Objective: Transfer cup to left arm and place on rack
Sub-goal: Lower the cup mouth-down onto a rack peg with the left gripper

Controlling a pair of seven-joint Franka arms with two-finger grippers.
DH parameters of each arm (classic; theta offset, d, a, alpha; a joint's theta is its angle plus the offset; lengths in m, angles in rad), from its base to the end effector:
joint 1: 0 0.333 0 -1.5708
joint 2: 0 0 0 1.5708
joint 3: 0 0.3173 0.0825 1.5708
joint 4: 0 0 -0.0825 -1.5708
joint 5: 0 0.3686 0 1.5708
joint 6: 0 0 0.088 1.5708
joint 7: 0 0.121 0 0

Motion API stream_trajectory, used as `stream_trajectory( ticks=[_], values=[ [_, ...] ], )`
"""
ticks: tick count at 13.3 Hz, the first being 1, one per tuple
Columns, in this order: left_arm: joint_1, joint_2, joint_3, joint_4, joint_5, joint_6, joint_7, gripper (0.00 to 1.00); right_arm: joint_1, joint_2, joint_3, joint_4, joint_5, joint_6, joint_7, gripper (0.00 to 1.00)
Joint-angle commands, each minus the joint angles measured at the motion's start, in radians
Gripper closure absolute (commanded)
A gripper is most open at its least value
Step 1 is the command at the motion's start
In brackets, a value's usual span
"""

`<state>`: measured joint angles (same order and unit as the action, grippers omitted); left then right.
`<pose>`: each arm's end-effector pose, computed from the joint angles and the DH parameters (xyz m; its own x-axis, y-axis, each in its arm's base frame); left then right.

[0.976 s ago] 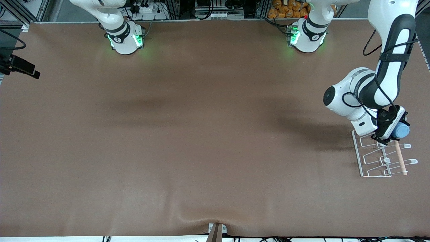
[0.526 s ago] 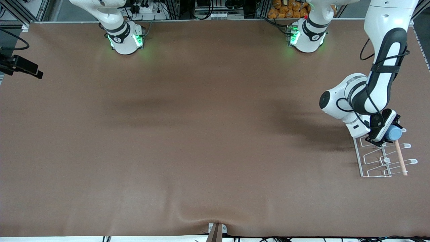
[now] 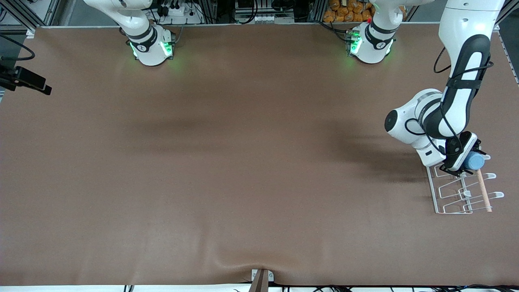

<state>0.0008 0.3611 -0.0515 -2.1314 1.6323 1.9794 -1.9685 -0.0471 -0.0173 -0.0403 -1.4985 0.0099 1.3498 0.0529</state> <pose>0.5623 0.0480 0.2560 0.5301 0.0873 0.8434 0.7819 -0.4351 -0.4464 0.5063 -0.0432 0.6353 0.9818 -0.1368 -0.1314 -0.1385 -0.9904 -0.0036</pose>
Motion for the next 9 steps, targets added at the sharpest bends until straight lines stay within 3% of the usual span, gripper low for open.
stream_trajectory(
  ticks=[1, 6, 9],
  values=[
    [-0.004, -0.001, -0.004, 0.001, 0.026, -0.028, -0.010, 0.00, 0.004, -0.001, -0.003, 0.006, -0.001, -0.005, 0.013, 0.00],
    [-0.008, -0.043, -0.017, 0.010, 0.018, -0.048, 0.086, 0.00, 0.007, -0.001, -0.003, 0.006, 0.002, -0.001, 0.015, 0.00],
    [-0.005, -0.068, -0.073, 0.025, -0.032, -0.050, 0.148, 0.00, 0.003, -0.001, -0.003, 0.006, 0.004, 0.000, 0.016, 0.00]
  ],
)
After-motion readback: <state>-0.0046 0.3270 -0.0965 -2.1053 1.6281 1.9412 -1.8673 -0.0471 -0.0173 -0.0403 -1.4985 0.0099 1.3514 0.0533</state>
